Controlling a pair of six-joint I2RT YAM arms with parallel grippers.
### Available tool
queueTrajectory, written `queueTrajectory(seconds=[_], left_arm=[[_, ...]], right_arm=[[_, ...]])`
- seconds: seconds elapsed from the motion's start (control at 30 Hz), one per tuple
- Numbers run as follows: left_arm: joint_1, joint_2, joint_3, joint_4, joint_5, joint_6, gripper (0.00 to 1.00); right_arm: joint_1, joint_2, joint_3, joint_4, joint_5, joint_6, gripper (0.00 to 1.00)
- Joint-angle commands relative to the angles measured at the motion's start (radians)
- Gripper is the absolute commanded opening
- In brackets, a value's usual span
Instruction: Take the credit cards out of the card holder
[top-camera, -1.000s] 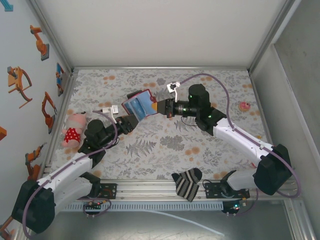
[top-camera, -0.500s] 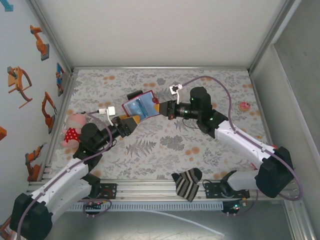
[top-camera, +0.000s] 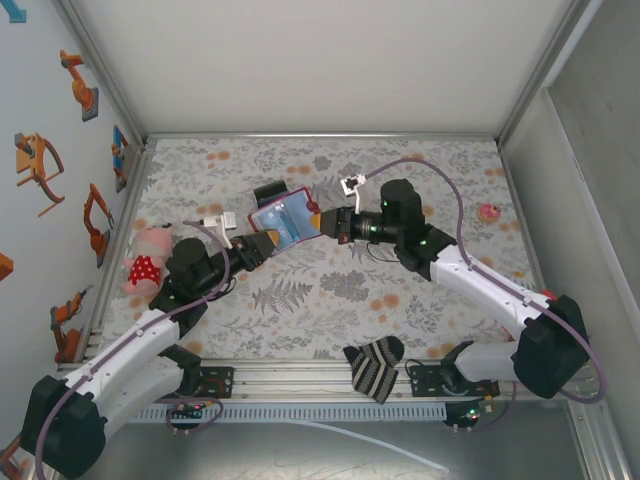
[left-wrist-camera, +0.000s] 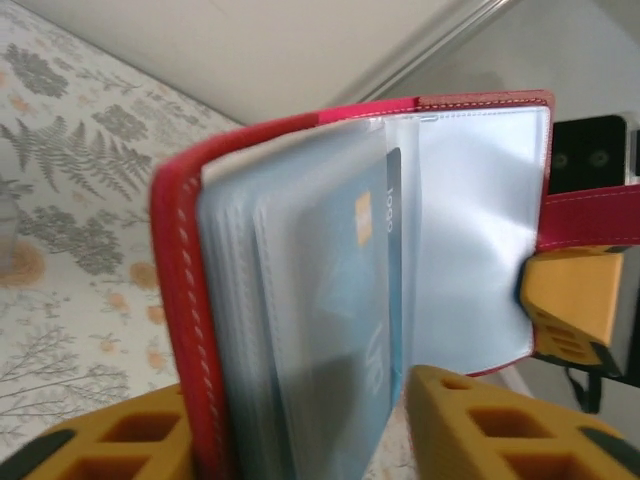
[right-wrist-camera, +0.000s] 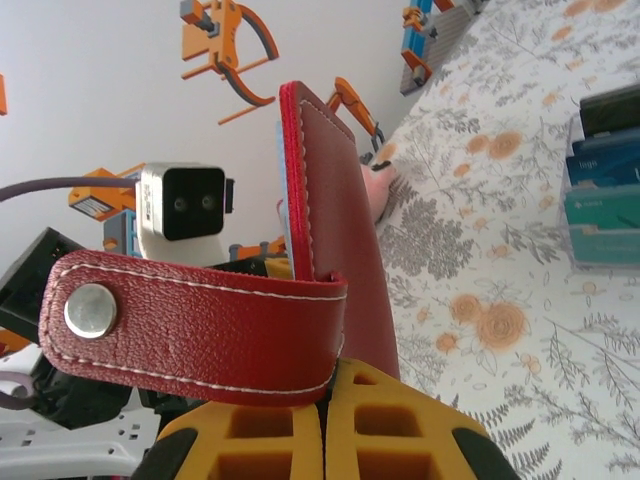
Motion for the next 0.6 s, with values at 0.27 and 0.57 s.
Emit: queueTrajectory(seconds=[0.27,0.57], left_arm=[[-0.023,0.028,0.015,-0.157,-0.048,-0.008,0.0],[-0.05,0.045,-0.051,-0.197,-0.048,-0.081,0.0]], right_arm=[[-0.026,-0.069,-0.102,-0.158,0.21,-0.074,0.24],[-0.035,-0.047,-0.093,-0.391,0.537,-0.15,0.49]])
